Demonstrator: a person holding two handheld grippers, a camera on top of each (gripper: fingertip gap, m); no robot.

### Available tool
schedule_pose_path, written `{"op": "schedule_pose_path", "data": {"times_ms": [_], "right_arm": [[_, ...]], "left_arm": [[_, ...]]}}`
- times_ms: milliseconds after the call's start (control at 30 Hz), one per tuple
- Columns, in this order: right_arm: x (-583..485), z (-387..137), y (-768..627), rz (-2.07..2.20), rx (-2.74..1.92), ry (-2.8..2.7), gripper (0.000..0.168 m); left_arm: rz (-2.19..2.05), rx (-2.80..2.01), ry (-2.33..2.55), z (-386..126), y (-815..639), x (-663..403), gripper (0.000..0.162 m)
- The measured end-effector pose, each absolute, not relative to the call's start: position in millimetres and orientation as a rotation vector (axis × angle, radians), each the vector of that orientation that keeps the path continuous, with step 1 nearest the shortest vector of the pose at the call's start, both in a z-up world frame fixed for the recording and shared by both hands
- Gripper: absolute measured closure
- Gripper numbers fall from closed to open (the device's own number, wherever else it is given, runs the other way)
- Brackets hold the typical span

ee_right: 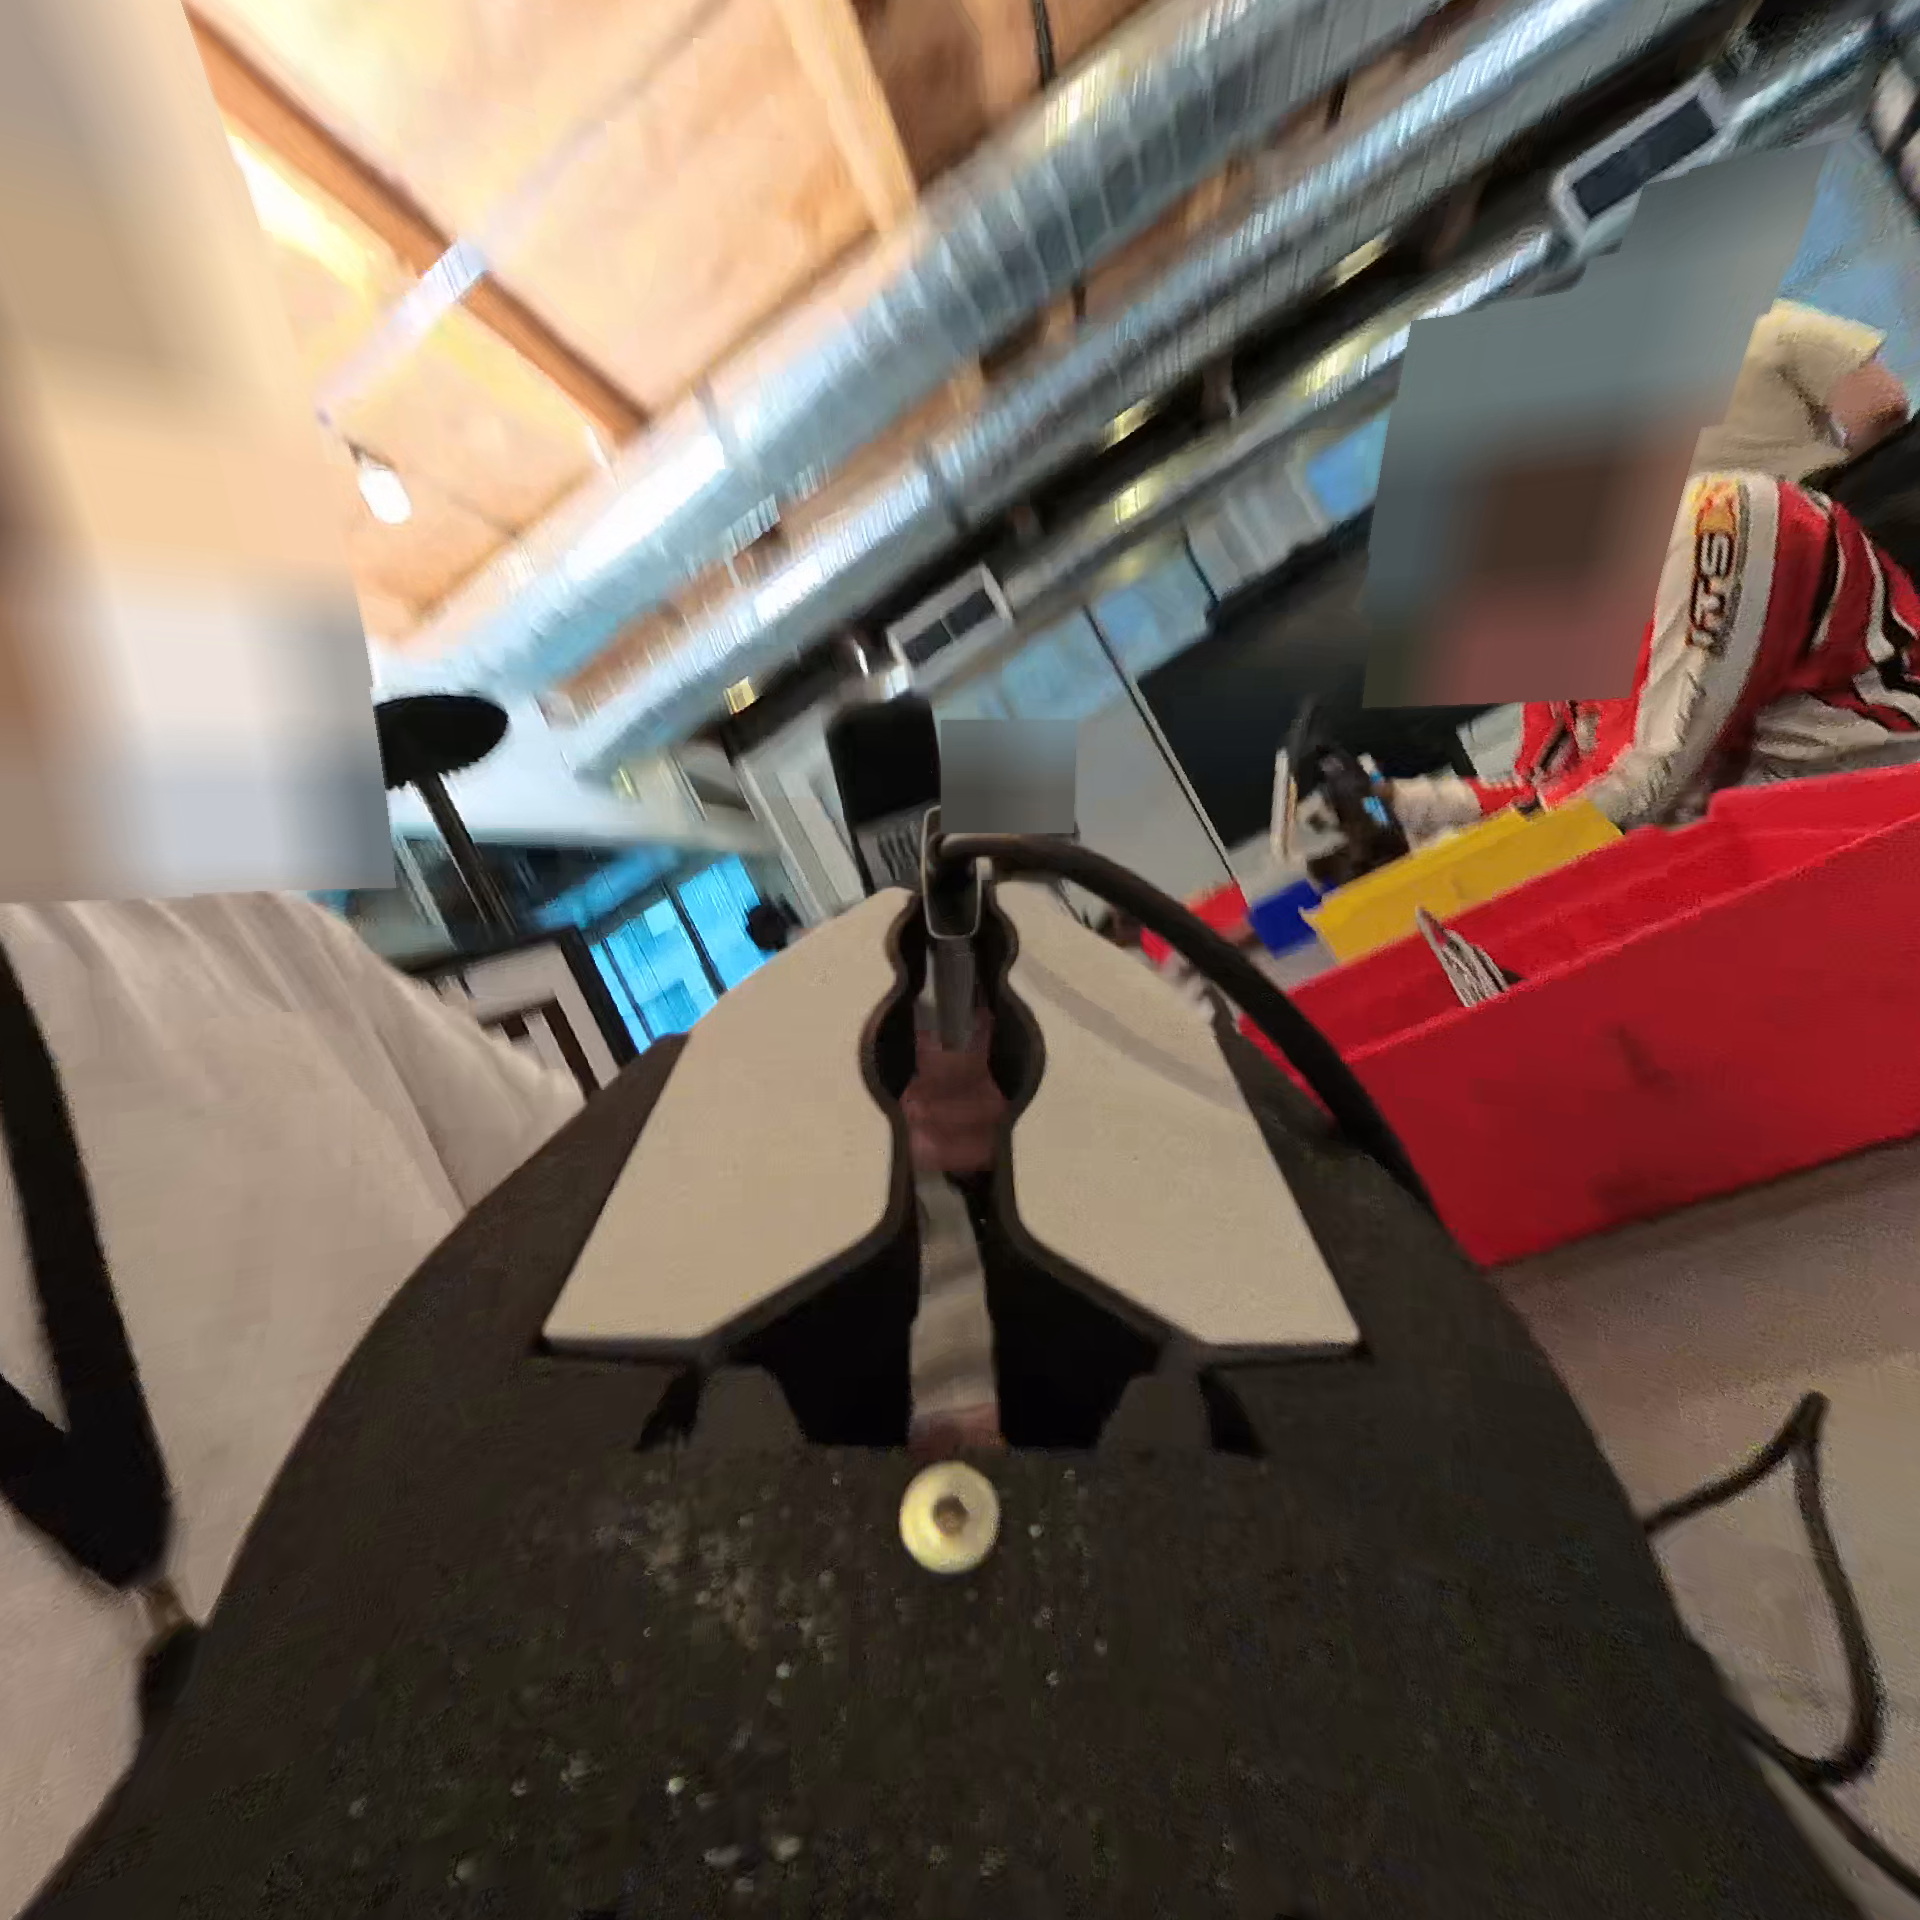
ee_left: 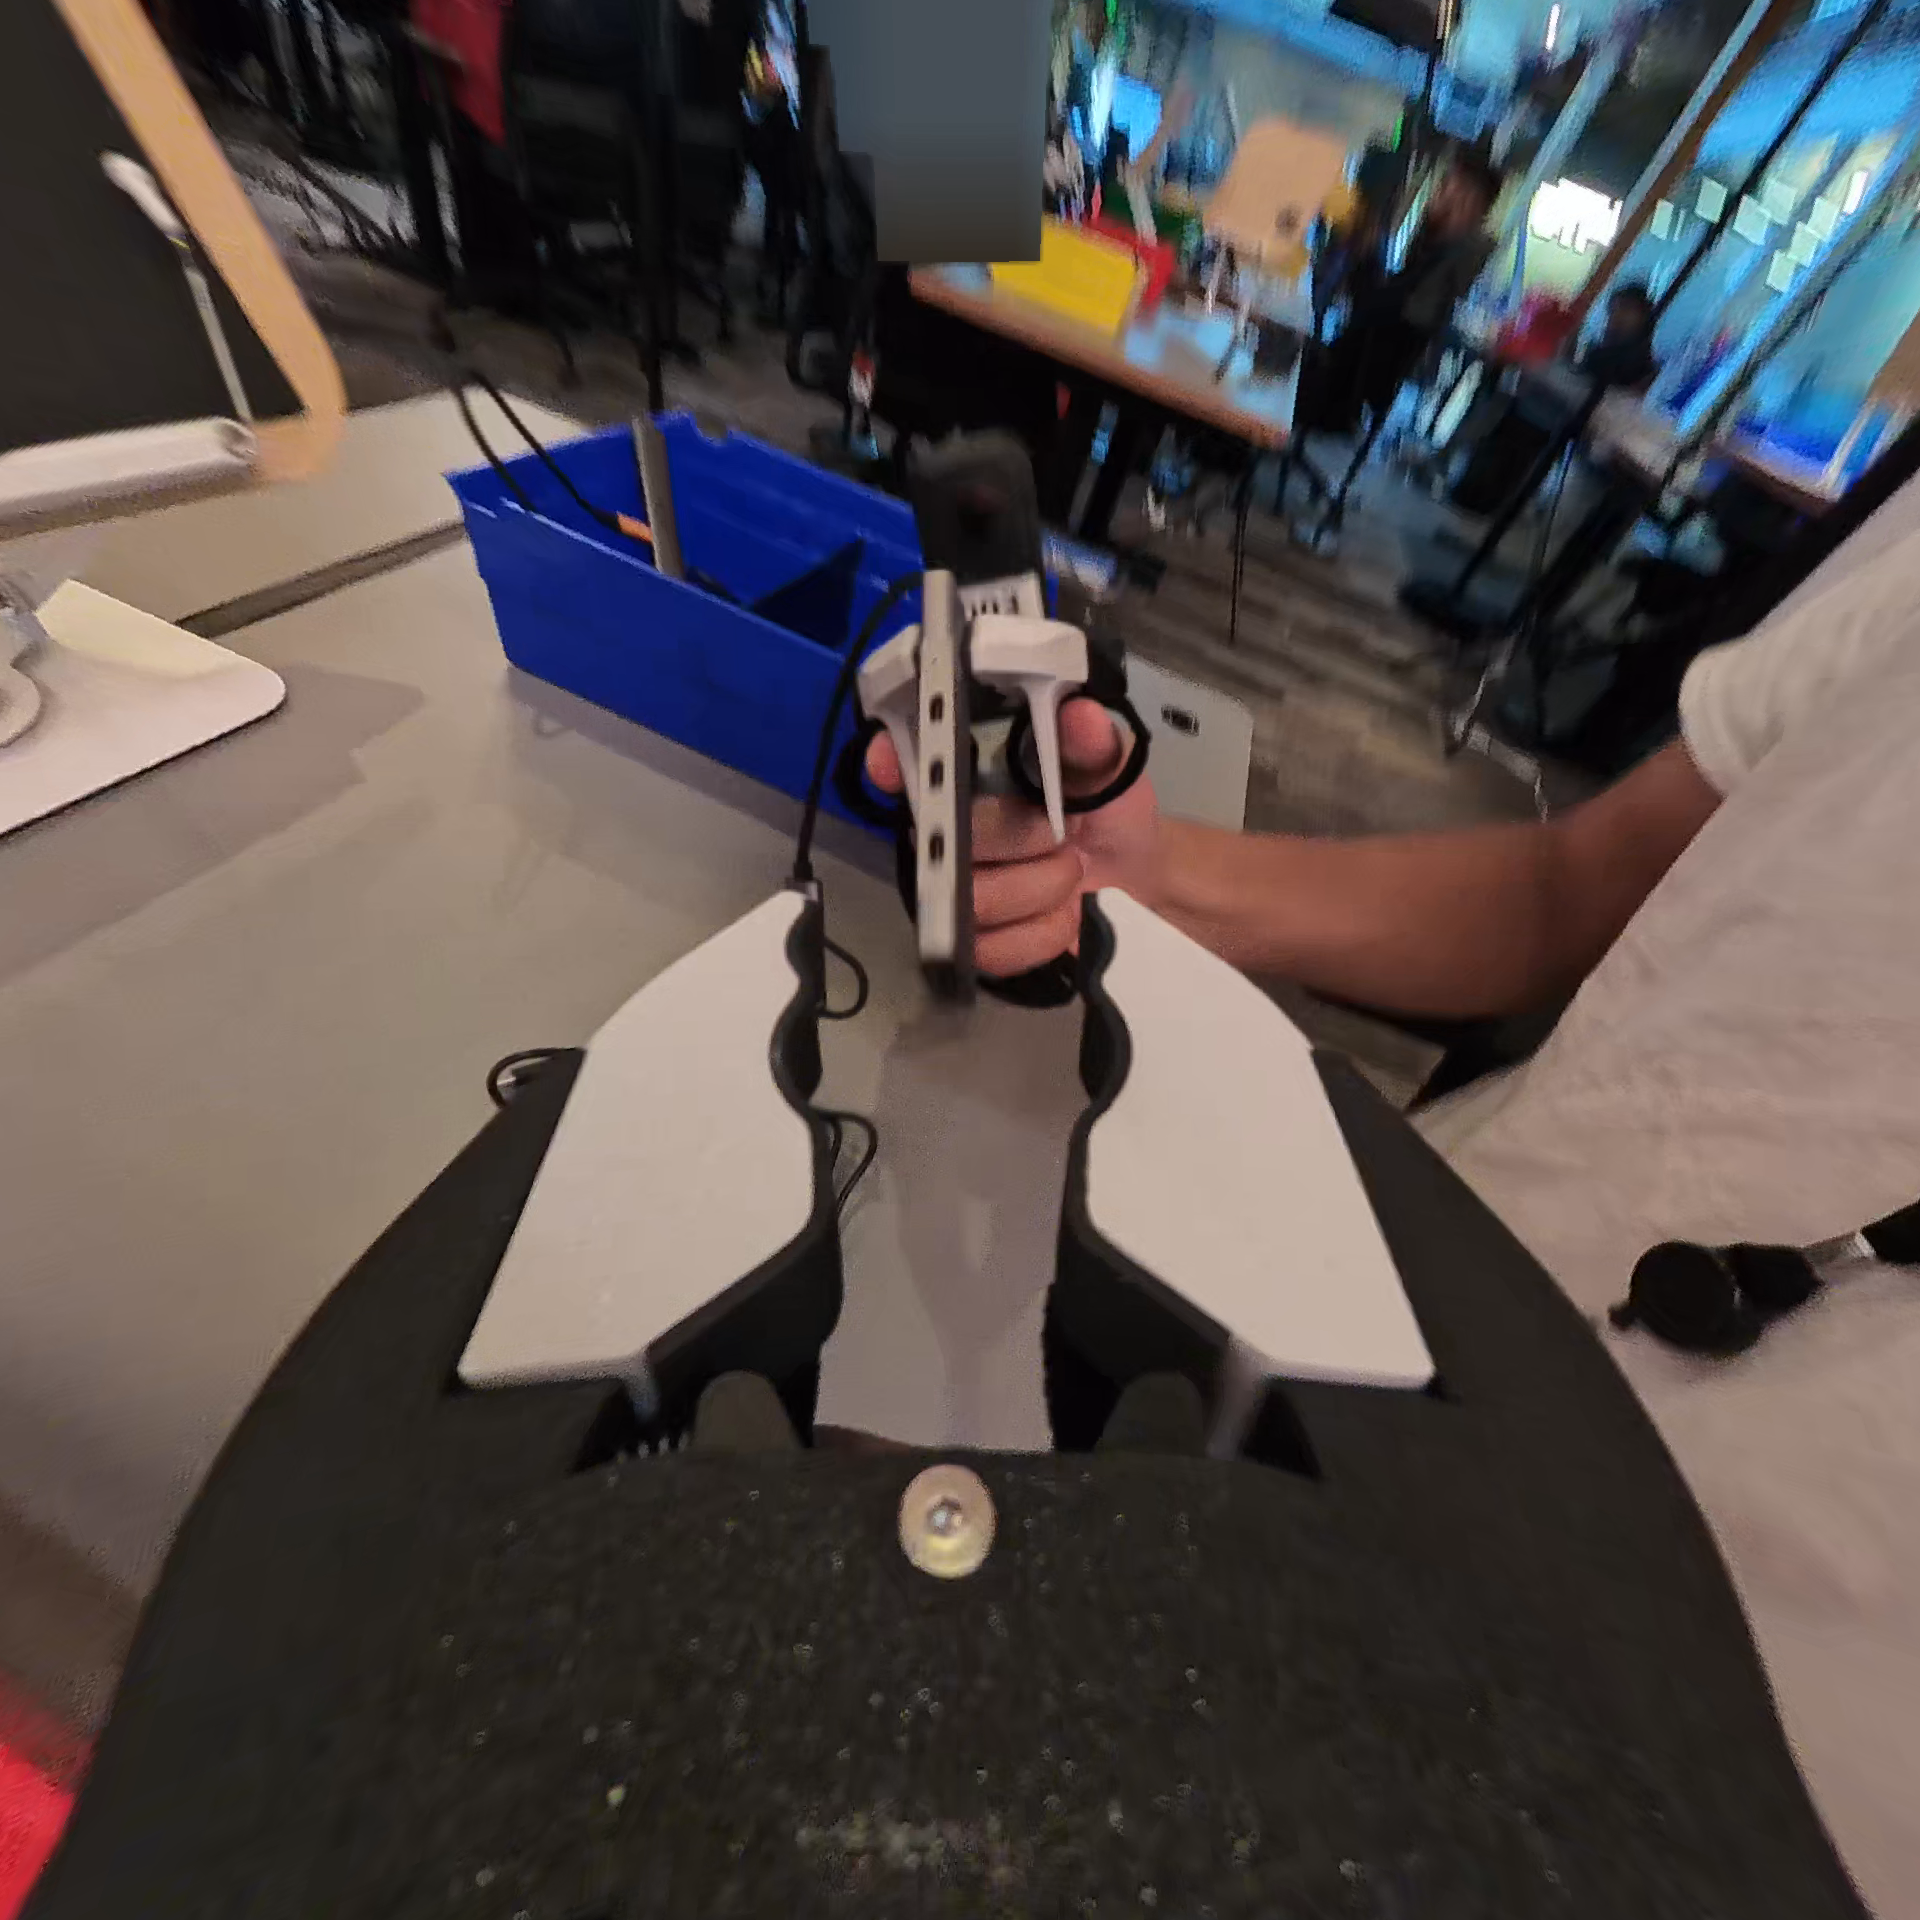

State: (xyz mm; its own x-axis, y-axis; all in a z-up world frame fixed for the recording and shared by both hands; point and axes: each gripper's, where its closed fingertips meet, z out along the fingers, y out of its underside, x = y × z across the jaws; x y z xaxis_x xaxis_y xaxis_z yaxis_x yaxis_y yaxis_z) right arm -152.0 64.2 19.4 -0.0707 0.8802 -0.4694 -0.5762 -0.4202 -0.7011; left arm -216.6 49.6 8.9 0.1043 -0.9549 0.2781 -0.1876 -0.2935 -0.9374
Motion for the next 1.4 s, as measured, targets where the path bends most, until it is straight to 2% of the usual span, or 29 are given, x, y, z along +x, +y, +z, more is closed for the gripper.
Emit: {"op": "schedule_pose_path", "data": {"times_ms": [167,333,400,433,467,733,800,867,967,1067,1133,1200,1233,1333,1400], "right_arm": [[-128.6,17.6,79.4,1.912,-0.928,-0.111,0.160],[-142.0,13.1,75.5,1.953,-0.932,-0.105,0.160],[-147.4,10.1,72.4,1.938,-0.952,-0.120,0.160],[-148.4,8.6,72.1,1.930,-0.961,-0.117,0.160],[-148.8,6.8,72.4,1.918,-0.968,-0.115,0.160],[-173.8,-19.4,69.8,1.806,-1.198,-0.295,0.156],[-184.5,-32.8,68.5,1.705,-1.319,-0.392,0.165],[-195.0,-50.1,64.4,1.551,-1.466,-0.553,0.153],[-200.0,-64.1,53.6,1.223,-1.605,-0.864,0.146],[-186.1,-35.6,72.7,0.789,-1.521,-0.853,0.144],[-183.2,-21.1,79.4,0.596,-1.472,-0.823,0.130],[-189.2,-31.6,85.0,0.416,-1.501,-0.877,0.115],[-190.5,-38.6,89.8,0.320,-1.508,-0.889,0.115],[-187.0,-41.0,96.4,0.136,-1.441,-0.836,0.142],[-185.1,-40.7,94.3,0.244,-1.473,-0.741,0.143]], "left_arm": [[-1.405,-1.557,0.896,-1.1,45.8,-204.6,0.115],[-1.421,-1.518,0.725,1.7,56.0,-186.7,0.117],[-1.466,-1.498,0.682,5.5,58.4,-185.8,0.126],[-1.480,-1.486,0.672,6.7,58.7,-186.3,0.145],[-1.476,-1.478,0.670,7.3,59.4,-186.7,0.153],[-1.290,-1.511,0.788,17.4,73.6,-193.3,0.153],[-1.218,-1.504,0.853,23.7,74.6,-195.4,0.154],[-1.101,-1.498,0.924,32.5,77.2,-201.5,0.154],[-0.840,-1.504,1.096,37.2,77.6,-210.7,0.153],[-0.639,-1.554,1.245,26.6,76.2,-213.2,0.153],[-0.579,-1.586,1.276,18.4,76.5,-210.2,0.153],[-0.614,-1.589,1.284,14.2,71.6,-201.6,0.153],[-0.634,-1.590,1.276,13.2,70.2,-197.0,0.153],[-0.734,-1.581,1.176,20.2,68.6,-180.6,0.154],[-0.787,-1.560,1.108,23.1,68.7,-172.3,0.153]]}}
